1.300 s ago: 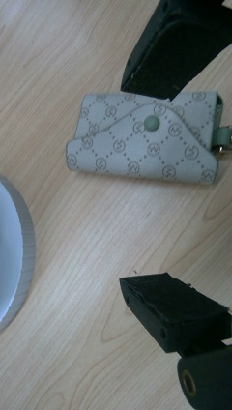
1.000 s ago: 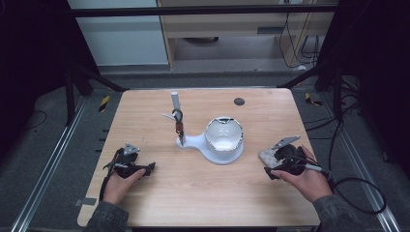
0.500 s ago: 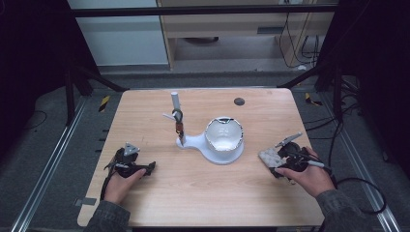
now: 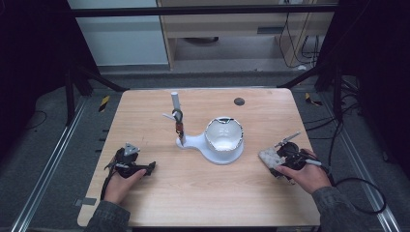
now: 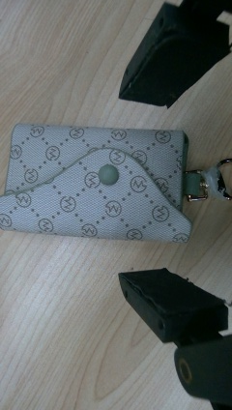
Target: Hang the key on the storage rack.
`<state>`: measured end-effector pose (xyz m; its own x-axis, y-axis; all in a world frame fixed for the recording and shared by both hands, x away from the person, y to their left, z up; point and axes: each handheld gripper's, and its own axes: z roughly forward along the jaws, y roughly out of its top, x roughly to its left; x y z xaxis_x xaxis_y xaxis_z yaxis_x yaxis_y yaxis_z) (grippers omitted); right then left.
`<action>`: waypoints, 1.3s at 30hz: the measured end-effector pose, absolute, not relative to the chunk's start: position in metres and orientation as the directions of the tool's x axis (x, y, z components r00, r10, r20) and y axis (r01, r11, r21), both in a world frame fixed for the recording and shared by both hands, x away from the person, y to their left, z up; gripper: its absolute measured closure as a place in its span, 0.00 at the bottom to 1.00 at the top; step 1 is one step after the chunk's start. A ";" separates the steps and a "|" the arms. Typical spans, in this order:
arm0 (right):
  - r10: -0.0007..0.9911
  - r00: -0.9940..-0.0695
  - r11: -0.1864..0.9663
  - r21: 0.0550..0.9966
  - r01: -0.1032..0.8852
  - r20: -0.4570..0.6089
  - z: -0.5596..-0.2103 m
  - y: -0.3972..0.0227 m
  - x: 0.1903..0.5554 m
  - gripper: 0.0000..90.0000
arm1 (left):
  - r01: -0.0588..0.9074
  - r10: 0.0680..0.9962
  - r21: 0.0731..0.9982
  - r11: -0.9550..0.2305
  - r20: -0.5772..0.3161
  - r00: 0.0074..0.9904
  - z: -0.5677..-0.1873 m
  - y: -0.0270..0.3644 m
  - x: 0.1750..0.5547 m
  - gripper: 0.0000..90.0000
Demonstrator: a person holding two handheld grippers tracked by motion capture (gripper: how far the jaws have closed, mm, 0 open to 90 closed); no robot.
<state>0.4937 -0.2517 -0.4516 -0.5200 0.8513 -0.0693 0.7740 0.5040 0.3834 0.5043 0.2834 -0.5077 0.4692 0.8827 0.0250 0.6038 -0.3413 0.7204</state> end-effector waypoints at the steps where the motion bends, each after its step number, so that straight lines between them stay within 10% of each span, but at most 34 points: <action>1: 0.851 -0.521 0.506 0.379 0.775 -0.071 -0.453 -0.251 0.495 0.16 | 0.604 0.883 0.720 -0.341 0.025 0.469 -0.508 0.283 0.504 0.05; 39: 0.868 -0.495 0.485 0.288 0.826 -0.042 -0.471 -0.255 0.502 0.29 | 0.604 0.881 0.718 -0.346 0.028 0.471 -0.508 0.283 0.504 0.04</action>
<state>0.5019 -0.2552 -0.4709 -0.4949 0.8679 -0.0417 0.8259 0.4848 0.2878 0.5042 0.2827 -0.5076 0.4715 0.8814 0.0278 0.6044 -0.3459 0.7177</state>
